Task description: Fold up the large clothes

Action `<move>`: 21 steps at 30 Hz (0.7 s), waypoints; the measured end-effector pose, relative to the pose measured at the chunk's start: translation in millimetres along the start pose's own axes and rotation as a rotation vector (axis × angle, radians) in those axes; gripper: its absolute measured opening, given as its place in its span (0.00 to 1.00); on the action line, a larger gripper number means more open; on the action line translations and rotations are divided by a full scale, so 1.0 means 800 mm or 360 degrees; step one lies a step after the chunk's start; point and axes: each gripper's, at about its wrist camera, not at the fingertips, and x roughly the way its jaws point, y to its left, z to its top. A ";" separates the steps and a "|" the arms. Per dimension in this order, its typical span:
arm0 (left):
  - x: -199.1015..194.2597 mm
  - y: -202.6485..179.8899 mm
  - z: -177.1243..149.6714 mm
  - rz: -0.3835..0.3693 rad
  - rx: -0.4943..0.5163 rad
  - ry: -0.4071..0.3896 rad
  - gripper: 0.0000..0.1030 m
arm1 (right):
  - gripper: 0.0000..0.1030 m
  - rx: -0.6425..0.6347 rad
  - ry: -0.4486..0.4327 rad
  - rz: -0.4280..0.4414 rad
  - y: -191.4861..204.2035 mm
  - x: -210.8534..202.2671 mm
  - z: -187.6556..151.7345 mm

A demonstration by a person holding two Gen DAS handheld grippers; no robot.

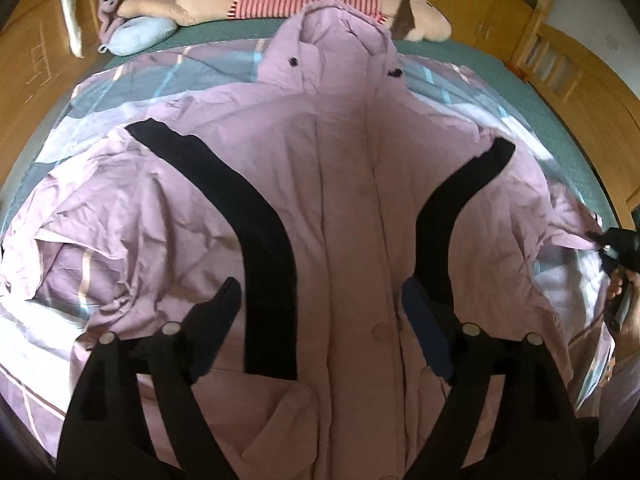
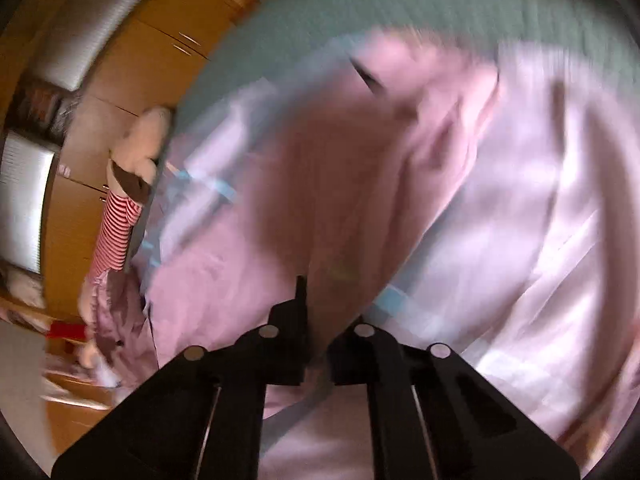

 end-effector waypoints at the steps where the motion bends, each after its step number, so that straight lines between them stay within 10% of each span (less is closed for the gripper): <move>1: -0.004 0.004 0.003 -0.0008 -0.0033 -0.0007 0.85 | 0.07 -0.0152 -0.0107 0.0024 0.038 -0.022 -0.002; 8: -0.031 0.032 0.018 -0.0004 -0.0137 -0.0081 0.88 | 0.07 -0.1086 -0.0326 0.0614 0.265 -0.133 -0.131; 12: -0.052 0.071 0.027 0.0031 -0.0273 -0.0158 0.93 | 0.09 -0.1790 0.0037 0.0858 0.352 -0.131 -0.282; 15: -0.055 0.102 0.032 0.0018 -0.0384 -0.0148 0.94 | 0.36 -0.2029 0.0302 0.0803 0.362 -0.103 -0.349; 18: -0.049 0.130 0.031 -0.0050 -0.0506 -0.0133 0.95 | 0.75 -0.1994 0.0258 0.0778 0.351 -0.108 -0.347; 21: -0.028 0.143 0.028 -0.0152 -0.0595 -0.0047 0.95 | 0.91 -0.1792 0.0221 0.0781 0.333 -0.113 -0.314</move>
